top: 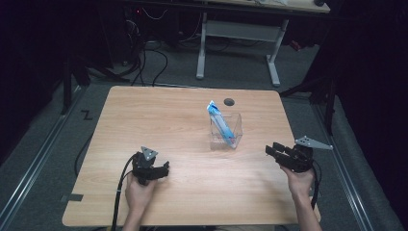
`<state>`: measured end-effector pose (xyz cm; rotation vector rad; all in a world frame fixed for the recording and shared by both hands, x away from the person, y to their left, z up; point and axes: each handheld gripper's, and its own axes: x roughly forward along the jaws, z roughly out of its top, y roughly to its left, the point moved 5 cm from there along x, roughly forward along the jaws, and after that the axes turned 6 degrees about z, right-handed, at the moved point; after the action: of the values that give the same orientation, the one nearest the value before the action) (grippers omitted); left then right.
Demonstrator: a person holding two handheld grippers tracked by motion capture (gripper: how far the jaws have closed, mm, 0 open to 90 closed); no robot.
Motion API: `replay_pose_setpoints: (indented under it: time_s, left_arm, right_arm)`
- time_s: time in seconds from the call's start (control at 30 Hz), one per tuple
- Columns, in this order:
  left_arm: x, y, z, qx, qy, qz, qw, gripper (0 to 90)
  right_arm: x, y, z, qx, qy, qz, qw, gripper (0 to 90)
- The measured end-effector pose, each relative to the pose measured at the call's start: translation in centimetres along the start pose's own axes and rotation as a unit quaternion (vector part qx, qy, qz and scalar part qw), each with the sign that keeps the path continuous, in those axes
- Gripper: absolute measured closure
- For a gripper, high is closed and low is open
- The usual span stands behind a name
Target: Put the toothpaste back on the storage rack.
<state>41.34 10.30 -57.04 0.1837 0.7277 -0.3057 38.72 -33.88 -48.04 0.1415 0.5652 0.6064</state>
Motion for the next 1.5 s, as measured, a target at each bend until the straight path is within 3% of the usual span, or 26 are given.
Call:
replay_pose_setpoints:
  time_s: [0.43,1.5]
  left_arm:
    - [0.0,0.0,0.0,0.000,0.000,0.000,1.0000,19.0]
    - [0.0,0.0,0.0,0.000,0.000,0.000,1.0000,19.0]
  right_arm:
    - [1.1,-0.1,-1.1,0.007,0.012,-0.002,0.9999,54.2]
    - [4.9,-0.7,-4.2,-0.008,0.063,-0.046,0.9969,52.8]
